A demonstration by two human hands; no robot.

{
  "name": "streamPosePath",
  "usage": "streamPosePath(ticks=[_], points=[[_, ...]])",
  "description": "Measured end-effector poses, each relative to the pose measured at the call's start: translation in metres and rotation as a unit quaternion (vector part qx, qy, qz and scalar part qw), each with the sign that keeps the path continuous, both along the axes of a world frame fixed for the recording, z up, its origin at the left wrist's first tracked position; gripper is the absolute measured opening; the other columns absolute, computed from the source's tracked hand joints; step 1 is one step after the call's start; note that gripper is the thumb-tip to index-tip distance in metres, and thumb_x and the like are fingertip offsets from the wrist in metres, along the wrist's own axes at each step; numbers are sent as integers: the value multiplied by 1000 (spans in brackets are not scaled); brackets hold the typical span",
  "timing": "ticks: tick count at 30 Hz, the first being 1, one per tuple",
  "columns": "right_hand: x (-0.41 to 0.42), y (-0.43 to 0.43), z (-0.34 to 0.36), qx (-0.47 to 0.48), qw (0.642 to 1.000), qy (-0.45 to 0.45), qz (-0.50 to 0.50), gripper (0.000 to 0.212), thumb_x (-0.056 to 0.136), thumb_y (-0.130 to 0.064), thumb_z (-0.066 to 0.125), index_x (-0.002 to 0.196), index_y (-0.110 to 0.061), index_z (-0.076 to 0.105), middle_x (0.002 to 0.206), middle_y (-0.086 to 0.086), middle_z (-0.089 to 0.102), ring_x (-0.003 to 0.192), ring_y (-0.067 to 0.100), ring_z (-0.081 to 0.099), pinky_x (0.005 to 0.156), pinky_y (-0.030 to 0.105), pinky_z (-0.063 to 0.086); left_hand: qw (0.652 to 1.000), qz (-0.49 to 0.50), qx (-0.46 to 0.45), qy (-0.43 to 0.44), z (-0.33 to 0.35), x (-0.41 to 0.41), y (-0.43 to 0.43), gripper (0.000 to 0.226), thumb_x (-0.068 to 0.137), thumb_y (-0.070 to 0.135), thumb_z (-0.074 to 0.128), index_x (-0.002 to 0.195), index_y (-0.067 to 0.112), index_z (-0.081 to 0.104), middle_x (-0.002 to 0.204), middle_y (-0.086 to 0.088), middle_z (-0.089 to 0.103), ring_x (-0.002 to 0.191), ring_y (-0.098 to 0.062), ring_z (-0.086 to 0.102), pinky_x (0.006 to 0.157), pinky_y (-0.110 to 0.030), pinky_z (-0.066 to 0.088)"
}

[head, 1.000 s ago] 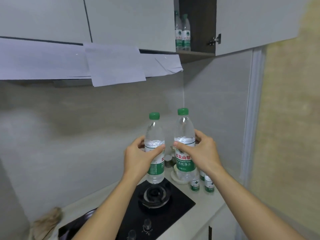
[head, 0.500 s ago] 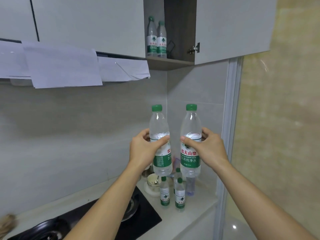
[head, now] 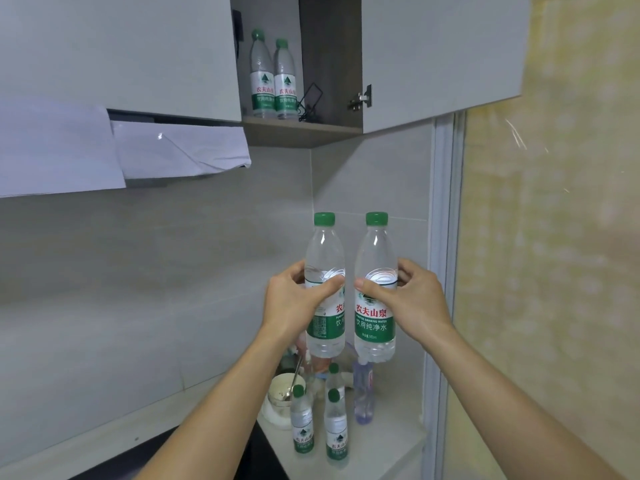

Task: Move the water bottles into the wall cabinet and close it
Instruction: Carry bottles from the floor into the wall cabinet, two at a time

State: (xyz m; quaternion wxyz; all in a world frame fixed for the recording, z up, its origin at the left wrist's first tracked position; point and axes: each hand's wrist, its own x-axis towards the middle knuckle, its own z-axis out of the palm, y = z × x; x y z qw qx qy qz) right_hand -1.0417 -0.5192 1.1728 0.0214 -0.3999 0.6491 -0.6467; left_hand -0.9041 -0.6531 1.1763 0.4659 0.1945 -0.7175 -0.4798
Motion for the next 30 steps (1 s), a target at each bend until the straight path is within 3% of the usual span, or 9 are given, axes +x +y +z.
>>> streamPosePath(ticks=[7, 10, 13, 17, 20, 25, 30], points=[[-70, -27, 18, -3, 1000, 13, -6, 55, 71, -28, 95, 120, -21, 71, 106, -11, 79, 86, -1, 75, 69, 14, 58, 999, -4, -3, 49, 26, -75, -34, 26, 76, 24, 88, 100, 22, 78, 89, 11, 80, 79, -3, 76, 67, -18, 57], [-97, -49, 31, -12, 1000, 17, 0, 46, 72, -25, 95, 111, -24, 71, 100, -13, 78, 78, -9, 73, 62, 8, 55, 998, -6, -6, 64, 38, -98, -54, 23, 76, 23, 88, 97, 22, 78, 89, 8, 80, 81, -9, 77, 73, -26, 60], [-118, -71, 46, -33, 999, 22, 11, 42, 71, -21, 95, 101, -33, 68, 94, -19, 76, 72, -14, 71, 61, 6, 53, 997, -10, -26, 73, 52, -115, -73, 23, 77, 19, 88, 97, 21, 78, 87, 8, 80, 79, -7, 76, 69, -22, 60], [-140, -97, 65, -55, 998, 22, 22, 52, 67, -22, 97, 113, -21, 73, 100, -7, 81, 85, 3, 78, 81, 27, 63, 996, 10, -54, 74, 73, -132, -91, 25, 78, 19, 87, 101, 22, 79, 88, 10, 80, 78, -4, 76, 66, -17, 58], [-154, -115, 77, -79, 996, 15, 40, 48, 68, -19, 97, 111, -19, 75, 97, -6, 82, 84, 6, 79, 80, 29, 63, 994, 28, -57, 85, 86, -142, -101, 20, 80, 21, 85, 99, 22, 79, 88, 8, 80, 80, -7, 76, 70, -21, 61], [-173, -140, 100, -107, 991, 16, 83, 47, 69, -22, 96, 111, -22, 75, 98, -8, 82, 82, 4, 78, 76, 25, 62, 991, 59, -67, 102, 108, -153, -109, 18, 81, 19, 85, 98, 20, 79, 86, 9, 80, 77, -4, 76, 63, -14, 55], [-197, -156, 129, -130, 983, 7, 128, 47, 67, -27, 97, 109, -24, 76, 97, -7, 82, 87, 9, 79, 86, 37, 64, 983, 104, -110, 100, 143, -167, -105, 18, 82, 22, 84, 99, 22, 79, 86, 10, 80, 77, -3, 75, 62, -13, 54]])
